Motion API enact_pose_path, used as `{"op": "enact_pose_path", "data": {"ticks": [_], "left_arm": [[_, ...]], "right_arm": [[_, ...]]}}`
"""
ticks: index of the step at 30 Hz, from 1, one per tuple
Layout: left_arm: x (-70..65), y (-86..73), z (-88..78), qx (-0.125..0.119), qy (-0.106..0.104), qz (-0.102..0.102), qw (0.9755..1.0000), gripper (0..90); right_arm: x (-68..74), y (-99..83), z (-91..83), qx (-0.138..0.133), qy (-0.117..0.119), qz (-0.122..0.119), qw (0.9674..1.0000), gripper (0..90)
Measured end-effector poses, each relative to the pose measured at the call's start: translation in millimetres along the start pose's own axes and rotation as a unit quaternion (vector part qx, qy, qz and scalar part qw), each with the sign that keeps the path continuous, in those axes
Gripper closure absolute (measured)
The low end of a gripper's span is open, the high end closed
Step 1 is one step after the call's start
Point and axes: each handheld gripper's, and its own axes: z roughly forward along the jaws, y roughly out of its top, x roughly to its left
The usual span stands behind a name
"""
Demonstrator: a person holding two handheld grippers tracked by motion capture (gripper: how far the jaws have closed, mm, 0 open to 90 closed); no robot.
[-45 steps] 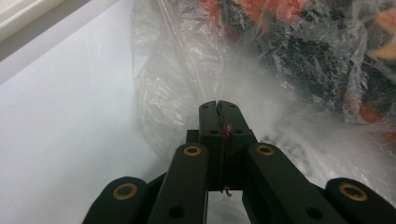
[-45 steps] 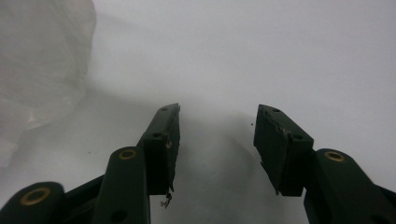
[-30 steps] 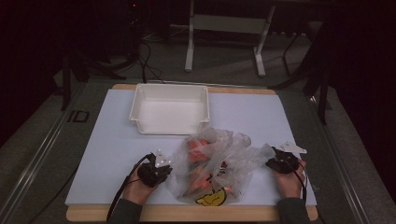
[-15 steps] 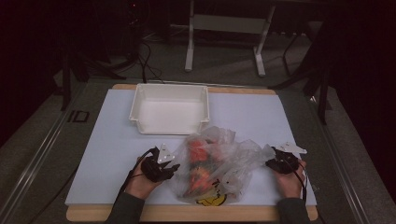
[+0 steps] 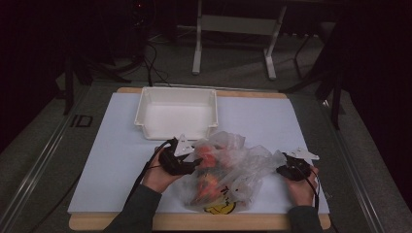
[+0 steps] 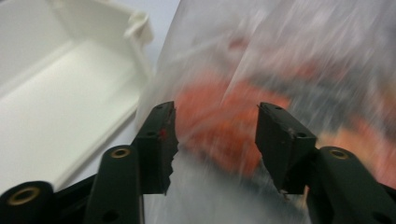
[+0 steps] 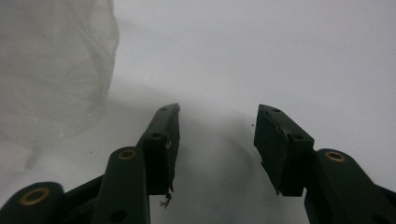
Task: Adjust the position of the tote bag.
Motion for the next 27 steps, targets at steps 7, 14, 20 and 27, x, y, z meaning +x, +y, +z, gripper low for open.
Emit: {"op": "enact_pose_path", "data": {"ticks": [7, 14, 20, 27], "left_arm": [[-6.7, 20.2, 26.3, 0.029, -0.028, 0.031, 0.9987, 37.5], [-4.3, 17.2, 37.1, 0.065, -0.05, 0.035, 0.996, 83.2], [-3.1, 11.0, 28.5, 0.068, -0.049, 0.037, 0.9958, 89.9], [0.2, 6.3, 20.6, 0.062, -0.04, 0.028, 0.9968, 89.9]], "right_arm": [[-0.2, -0.2, -0.4, -0.002, 0.0, -0.001, 1.0, 49.4], [1.3, 0.8, 0.9, 0.006, 0.004, -0.01, 0.9999, 48.9], [5.6, 0.9, -2.0, 0.002, 0.019, -0.021, 0.9996, 49.0], [16.6, -3.8, -12.6, -0.01, 0.067, -0.008, 0.9977, 48.8]]}}
